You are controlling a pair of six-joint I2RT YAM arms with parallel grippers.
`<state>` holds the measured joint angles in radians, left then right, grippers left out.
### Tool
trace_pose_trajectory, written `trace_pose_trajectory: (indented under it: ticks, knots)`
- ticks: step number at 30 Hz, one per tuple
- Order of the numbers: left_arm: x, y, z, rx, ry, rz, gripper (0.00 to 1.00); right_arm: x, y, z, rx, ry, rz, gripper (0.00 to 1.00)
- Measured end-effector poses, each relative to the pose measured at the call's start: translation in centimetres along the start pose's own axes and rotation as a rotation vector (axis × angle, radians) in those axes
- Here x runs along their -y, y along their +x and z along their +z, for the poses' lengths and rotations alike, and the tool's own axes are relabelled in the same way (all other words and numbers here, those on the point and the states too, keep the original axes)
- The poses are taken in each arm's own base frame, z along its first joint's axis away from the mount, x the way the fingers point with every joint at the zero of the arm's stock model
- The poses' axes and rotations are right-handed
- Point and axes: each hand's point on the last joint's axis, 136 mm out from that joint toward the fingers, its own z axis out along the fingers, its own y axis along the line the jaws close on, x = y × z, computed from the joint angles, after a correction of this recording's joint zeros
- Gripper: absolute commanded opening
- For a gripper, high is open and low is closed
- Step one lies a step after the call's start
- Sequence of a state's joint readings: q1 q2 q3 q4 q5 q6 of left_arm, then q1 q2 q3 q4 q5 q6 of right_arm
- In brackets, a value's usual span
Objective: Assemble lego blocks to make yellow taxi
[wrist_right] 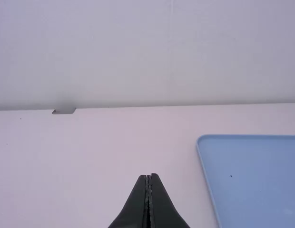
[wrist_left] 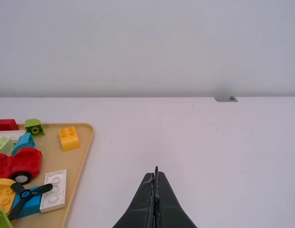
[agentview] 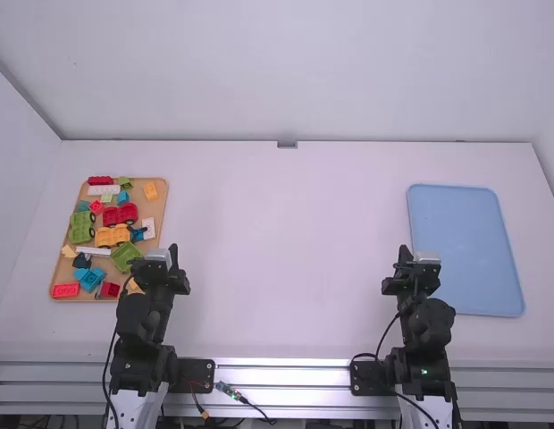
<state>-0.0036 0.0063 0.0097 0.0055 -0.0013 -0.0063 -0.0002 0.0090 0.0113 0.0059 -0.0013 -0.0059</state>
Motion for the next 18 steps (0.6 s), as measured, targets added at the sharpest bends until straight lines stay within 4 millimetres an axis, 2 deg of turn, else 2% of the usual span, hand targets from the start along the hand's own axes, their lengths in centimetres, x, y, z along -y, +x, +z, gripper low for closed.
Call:
trace_pose_trajectory:
  ticks: [8,14,18]
  knots:
    - [0.0,0.2,0.0,-0.007,0.0,0.0,0.03,0.1,0.1,0.0,-0.003,0.003,0.003,0.04]
    - [0.0,1.1,0.3,-0.059,0.0,-0.004,0.09,0.0,1.2,0.2,-0.066,-0.003,0.001,0.1]
    - [0.0,1.1,0.3,-0.059,0.0,-0.004,0.09,0.0,1.2,0.2,-0.066,-0.003,0.001,0.1]
